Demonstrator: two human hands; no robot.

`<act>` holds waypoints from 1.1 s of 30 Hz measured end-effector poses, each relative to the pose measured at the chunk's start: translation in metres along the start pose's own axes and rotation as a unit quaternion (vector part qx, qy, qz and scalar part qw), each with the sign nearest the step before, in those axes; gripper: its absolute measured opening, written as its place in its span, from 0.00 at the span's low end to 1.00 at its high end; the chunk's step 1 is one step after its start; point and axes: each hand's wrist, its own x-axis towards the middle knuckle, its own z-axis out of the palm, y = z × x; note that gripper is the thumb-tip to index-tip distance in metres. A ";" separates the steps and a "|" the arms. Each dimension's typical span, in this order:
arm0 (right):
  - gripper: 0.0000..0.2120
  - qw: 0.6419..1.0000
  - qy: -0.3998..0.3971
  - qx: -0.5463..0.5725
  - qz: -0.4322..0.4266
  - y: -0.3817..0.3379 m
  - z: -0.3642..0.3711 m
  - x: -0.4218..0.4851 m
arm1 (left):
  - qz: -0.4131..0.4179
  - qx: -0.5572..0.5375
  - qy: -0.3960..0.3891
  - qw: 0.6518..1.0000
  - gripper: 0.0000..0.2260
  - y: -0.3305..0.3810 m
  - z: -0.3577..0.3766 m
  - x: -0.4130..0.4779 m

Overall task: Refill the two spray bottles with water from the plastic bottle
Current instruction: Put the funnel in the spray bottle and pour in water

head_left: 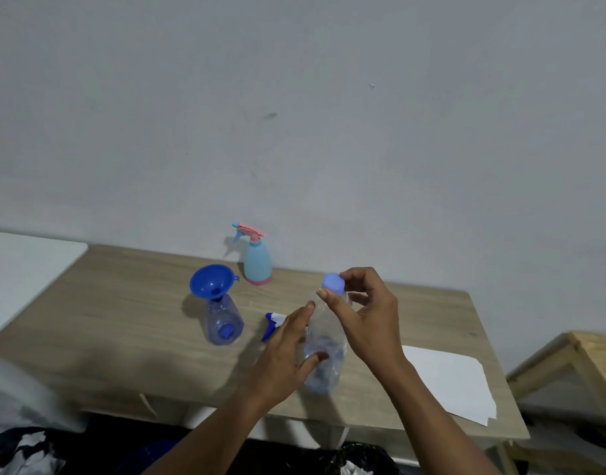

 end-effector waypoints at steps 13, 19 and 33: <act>0.15 0.995 -0.100 -0.007 -0.024 0.006 -0.014 0.005 | 0.015 -0.022 0.009 1.000 0.44 -0.012 0.008 0.003; 0.13 0.998 -0.064 -0.006 0.023 -0.001 -0.005 0.010 | 0.012 -0.021 0.015 1.000 0.43 -0.012 0.009 0.006; 0.18 0.998 -0.062 0.006 0.030 -0.002 -0.010 0.006 | -0.009 0.013 -0.019 1.000 0.44 -0.004 0.006 0.003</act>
